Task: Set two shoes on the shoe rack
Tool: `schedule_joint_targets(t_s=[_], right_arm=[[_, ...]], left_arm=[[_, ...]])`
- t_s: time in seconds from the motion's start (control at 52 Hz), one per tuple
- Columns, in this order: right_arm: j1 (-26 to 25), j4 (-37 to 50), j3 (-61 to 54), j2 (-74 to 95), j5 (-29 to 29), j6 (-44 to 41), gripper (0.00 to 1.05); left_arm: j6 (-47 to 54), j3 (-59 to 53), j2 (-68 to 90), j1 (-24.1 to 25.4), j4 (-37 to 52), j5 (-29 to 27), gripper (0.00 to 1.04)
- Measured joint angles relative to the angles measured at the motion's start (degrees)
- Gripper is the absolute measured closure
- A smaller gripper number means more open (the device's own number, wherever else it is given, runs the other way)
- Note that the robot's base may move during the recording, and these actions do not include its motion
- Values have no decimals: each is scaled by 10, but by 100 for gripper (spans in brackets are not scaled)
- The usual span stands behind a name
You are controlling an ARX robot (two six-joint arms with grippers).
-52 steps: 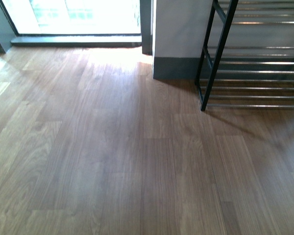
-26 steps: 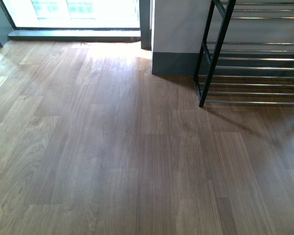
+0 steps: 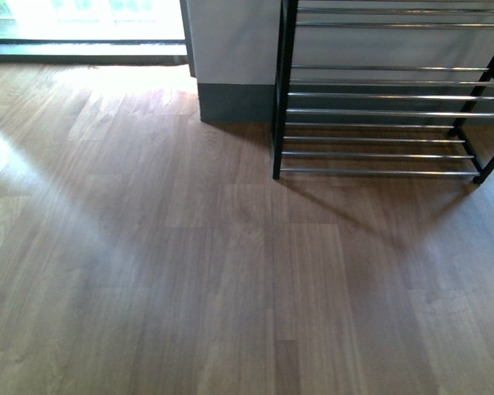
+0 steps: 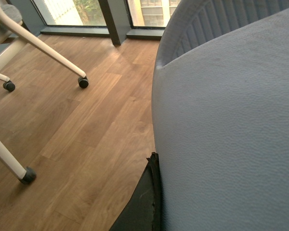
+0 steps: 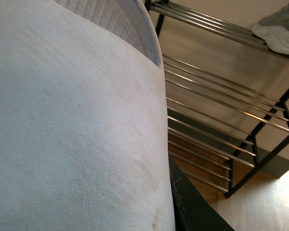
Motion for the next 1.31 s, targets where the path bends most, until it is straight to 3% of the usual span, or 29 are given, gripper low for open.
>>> schedule_joint_targets(t_s=[1.308], right_arm=[[0,0,-3,0,0,5,103]], left_arm=[[2,-1,0,-1,0,1,103]])
